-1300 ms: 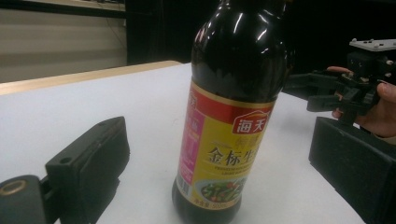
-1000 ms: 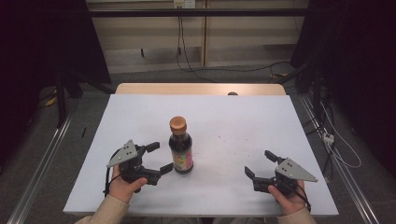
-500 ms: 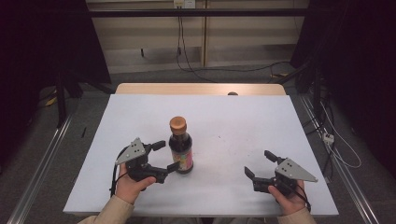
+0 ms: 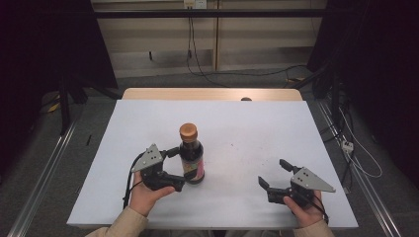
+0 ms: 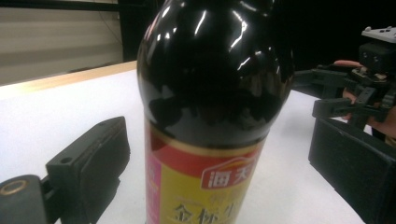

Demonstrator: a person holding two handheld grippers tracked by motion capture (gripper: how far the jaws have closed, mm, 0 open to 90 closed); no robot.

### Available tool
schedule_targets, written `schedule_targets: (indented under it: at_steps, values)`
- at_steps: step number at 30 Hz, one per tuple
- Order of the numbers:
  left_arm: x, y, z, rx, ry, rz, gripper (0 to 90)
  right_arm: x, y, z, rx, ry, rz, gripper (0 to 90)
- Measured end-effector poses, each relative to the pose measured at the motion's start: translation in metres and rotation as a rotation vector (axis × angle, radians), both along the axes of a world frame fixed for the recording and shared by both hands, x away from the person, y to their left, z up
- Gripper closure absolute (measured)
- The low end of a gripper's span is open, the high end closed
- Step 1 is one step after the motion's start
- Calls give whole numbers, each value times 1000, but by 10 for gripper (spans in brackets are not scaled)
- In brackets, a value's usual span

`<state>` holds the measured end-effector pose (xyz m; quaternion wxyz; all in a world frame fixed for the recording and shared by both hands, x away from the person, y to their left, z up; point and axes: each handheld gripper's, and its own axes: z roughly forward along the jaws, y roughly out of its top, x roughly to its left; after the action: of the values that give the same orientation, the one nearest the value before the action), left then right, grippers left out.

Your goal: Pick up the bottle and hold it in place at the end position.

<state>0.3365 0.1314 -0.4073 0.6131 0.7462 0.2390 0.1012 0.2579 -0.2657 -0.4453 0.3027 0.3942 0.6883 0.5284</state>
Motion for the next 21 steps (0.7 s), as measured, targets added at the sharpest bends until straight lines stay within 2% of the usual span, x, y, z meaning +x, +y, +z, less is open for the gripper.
schedule_targets:
  at_steps: [8,19,21]
  values:
    - [4,-12,-3,9,9,-4,75,0,0,0,0,0,-1,70]
    - [8,-22,-5,10,5,26,141,0,-1,0,2,3,-3,71]
    - [8,-24,-5,7,2,44,162,0,-1,0,2,4,-3,72]
